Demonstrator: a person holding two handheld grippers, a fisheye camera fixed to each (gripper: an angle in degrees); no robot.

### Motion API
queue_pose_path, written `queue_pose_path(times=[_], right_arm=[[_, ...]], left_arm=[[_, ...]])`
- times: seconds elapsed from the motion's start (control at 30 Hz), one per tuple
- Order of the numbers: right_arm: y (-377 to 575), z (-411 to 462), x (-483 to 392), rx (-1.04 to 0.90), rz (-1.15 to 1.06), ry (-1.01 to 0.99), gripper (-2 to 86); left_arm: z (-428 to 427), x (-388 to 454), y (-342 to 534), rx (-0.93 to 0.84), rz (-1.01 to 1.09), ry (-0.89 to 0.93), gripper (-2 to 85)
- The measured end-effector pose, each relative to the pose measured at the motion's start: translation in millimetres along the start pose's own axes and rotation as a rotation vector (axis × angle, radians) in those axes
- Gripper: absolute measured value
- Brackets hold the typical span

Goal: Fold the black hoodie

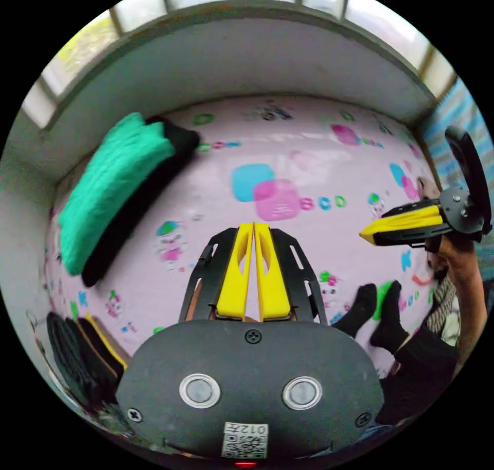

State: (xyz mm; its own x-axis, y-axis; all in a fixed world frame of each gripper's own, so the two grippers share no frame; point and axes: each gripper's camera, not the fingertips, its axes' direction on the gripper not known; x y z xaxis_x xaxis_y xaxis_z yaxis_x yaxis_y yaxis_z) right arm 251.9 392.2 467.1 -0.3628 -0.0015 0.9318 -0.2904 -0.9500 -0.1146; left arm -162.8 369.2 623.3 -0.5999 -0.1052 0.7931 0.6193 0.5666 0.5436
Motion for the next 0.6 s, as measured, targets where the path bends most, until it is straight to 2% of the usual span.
queue_pose_path(times=[0.1, 0.2, 0.4, 0.6], right_arm=[[103.5, -15.3, 34.3, -0.010, 0.181, -0.027, -0.8], [211.3, -28.5, 52.7, 0.022, 0.350, -0.047, -0.8], [416.9, -35.1, 47.4, 0.072, 0.603, 0.004, -0.7], [602.1, -63.2, 0.9, 0.113, 0.790, 0.229, 0.5]], left_arm=[[40.4, 121.3, -32.3, -0.105, 0.234, 0.117, 0.8], [58.3, 205.3, -42.8, -0.146, 0.394, 0.171, 0.8], [71.5, 318.6, -54.6, -0.175, 0.553, 0.215, 0.8], [65.5, 418.7, -64.7, -0.194, 0.693, 0.298, 0.8]])
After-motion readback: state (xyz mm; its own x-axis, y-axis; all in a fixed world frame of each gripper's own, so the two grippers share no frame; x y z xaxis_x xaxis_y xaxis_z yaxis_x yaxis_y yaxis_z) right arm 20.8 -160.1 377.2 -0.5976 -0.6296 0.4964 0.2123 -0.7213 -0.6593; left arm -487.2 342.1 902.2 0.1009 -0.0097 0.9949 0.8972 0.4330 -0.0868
